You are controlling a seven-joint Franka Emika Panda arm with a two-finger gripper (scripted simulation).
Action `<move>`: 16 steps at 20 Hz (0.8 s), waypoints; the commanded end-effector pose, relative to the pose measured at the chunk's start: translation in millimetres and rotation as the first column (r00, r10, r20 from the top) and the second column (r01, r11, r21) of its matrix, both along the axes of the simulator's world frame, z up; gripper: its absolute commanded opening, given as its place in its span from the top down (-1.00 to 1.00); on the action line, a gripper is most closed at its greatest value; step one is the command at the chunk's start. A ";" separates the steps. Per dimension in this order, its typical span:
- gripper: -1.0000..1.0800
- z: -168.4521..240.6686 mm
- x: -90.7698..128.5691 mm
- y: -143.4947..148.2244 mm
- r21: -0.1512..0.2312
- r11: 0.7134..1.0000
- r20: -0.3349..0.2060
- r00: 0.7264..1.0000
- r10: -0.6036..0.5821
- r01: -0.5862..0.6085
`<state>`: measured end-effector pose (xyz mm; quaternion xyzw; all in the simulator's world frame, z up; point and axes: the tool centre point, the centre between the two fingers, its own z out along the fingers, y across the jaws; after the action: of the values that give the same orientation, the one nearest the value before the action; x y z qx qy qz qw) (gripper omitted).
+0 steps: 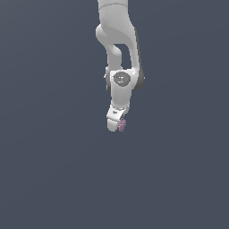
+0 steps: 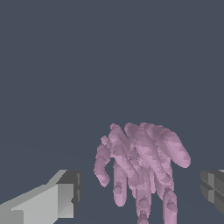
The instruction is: Pick up the object and move it to a goal position.
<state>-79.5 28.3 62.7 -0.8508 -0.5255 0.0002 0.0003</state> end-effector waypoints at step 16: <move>1.00 -17.2 0.4 -0.2 0.000 1.000 0.000 1.000 0.001 -0.001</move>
<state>-78.5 27.9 46.4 -0.8505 -0.5259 -0.0007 -0.0005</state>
